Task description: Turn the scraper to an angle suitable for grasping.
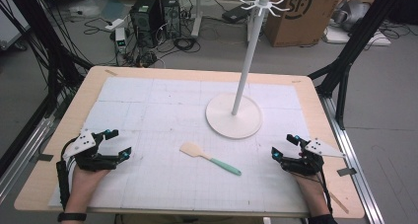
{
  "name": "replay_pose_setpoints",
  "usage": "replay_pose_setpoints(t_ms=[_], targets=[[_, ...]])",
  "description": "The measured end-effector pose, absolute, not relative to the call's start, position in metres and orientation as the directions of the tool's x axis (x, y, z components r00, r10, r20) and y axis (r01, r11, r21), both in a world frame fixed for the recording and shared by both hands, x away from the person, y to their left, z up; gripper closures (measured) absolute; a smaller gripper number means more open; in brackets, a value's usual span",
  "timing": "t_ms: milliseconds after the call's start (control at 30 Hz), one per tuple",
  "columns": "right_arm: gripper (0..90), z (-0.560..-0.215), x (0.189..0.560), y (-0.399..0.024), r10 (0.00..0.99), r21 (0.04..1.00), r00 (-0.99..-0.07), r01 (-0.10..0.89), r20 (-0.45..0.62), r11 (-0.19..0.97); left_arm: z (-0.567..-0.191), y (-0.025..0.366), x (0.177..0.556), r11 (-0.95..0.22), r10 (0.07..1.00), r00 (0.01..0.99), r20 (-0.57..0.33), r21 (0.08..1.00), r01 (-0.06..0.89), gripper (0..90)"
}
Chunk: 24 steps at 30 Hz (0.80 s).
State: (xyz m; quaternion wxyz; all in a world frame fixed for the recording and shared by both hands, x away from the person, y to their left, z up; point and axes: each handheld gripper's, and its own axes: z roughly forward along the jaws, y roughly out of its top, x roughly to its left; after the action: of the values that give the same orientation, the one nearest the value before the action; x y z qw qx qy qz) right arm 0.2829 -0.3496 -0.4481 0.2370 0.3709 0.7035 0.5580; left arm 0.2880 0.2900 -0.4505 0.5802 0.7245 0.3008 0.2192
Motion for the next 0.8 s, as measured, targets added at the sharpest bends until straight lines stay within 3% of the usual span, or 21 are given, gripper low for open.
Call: replay_pose_setpoints(t_ms=[800], targets=[[17.0,-0.4479,0.2879,-0.3503,0.800,0.950,-0.591,0.297,0.104,0.096,-0.4504,0.2899,0.2876,-0.150,0.693,0.721,-0.027,0.972,0.180,15.6]])
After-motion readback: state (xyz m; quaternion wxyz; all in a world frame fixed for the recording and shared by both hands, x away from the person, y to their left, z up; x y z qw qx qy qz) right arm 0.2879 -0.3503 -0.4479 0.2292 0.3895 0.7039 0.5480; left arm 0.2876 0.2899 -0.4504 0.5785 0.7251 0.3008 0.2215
